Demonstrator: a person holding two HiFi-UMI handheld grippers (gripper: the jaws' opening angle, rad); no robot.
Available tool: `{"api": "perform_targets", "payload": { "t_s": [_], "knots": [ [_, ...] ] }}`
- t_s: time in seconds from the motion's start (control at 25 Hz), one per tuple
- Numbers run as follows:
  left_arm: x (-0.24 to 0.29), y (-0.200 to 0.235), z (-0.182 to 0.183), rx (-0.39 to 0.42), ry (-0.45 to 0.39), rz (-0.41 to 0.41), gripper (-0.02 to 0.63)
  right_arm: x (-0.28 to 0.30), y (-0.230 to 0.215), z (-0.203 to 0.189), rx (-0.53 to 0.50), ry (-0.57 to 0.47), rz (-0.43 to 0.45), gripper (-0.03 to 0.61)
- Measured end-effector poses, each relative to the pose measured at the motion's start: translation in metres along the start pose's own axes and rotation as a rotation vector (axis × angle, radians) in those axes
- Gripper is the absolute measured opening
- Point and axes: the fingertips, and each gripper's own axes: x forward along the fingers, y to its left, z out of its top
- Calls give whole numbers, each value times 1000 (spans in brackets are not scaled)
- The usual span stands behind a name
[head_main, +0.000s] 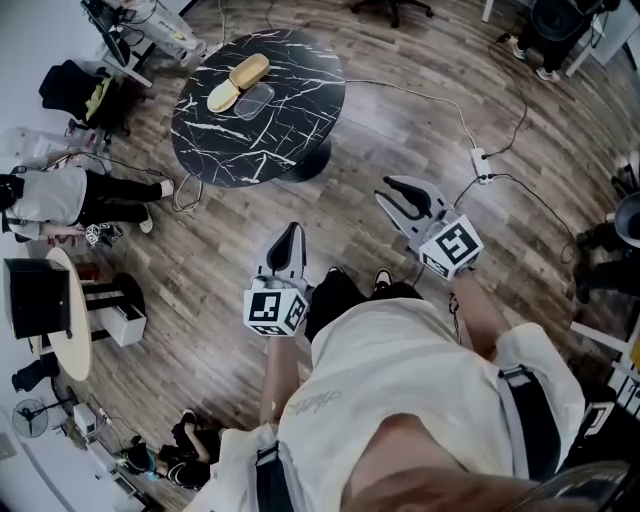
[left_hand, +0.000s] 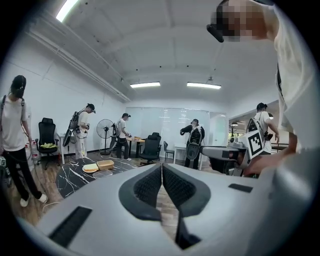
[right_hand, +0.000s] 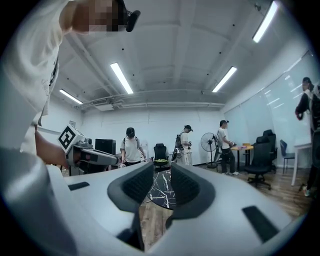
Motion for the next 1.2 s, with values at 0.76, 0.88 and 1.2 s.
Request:
{"api": "perform_targets", "payload": {
  "t_s": [0.76, 0.88, 1.2],
  "knots": [
    [119, 158, 23, -80, -43, -22, 25, 170, -80, 13, 14, 72, -2, 94],
    [133, 187, 28, -79, -50, -30, 25, 193, -89, 12, 32, 80, -19, 94],
    [165, 238, 25, -100, -29, -8, 25, 233, -123, -4, 62, 129, -44, 94]
  ]
}}
